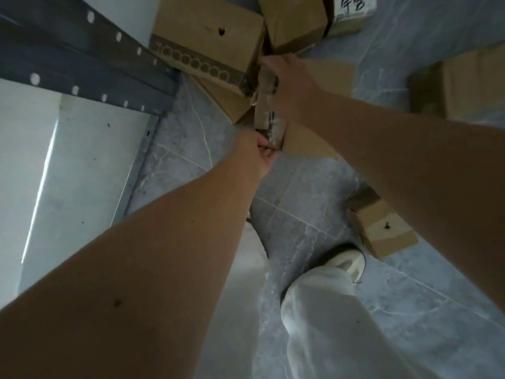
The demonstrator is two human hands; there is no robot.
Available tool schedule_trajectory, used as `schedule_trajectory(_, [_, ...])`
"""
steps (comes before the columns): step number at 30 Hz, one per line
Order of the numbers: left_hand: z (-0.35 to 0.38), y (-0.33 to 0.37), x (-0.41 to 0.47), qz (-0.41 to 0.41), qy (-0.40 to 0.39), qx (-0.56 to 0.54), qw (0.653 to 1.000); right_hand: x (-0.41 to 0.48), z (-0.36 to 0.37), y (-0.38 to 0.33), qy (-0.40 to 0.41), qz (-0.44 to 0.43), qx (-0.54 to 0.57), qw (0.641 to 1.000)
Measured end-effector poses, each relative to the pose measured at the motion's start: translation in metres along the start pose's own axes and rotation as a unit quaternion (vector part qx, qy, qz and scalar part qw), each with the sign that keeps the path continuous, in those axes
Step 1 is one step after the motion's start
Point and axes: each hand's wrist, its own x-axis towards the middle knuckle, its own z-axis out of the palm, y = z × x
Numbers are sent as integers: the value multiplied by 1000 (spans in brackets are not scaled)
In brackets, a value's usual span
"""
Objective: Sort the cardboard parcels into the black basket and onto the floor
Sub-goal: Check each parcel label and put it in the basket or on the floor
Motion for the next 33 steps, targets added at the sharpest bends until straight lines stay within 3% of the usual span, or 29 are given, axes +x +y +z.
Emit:
schedule_trajectory(2, [-4,-9,-4,2,-35,-95,995,-19,-4,0,39,5,55,998])
schedule_trajectory(4, [-12,-12,-25,11,-54,-101,993,-44,-15,-3,80,28,122,989])
schedule_trajectory(9, [-19,-1,-104,76,-47,-30,996,-112,-90,-20,134,134,141,972])
schedule_trajectory(14, [11,43,-249,222,-76,100,967,-168,-214,-70,193,174,294,920])
schedule_trajectory(19, [15,85,-430,377,-119,182,900,-261,-345,-161,222,105,372,895])
schedule_trajectory(22, [-13,101,-535,426,-129,219,868,-329,-393,-222,214,29,401,890])
schedule_trajectory(27, [-91,89,-663,492,-100,202,841,-415,-408,-313,163,-40,396,903])
schedule_trajectory(33, [-186,47,-730,561,-33,203,802,-469,-386,-397,65,-125,347,927])
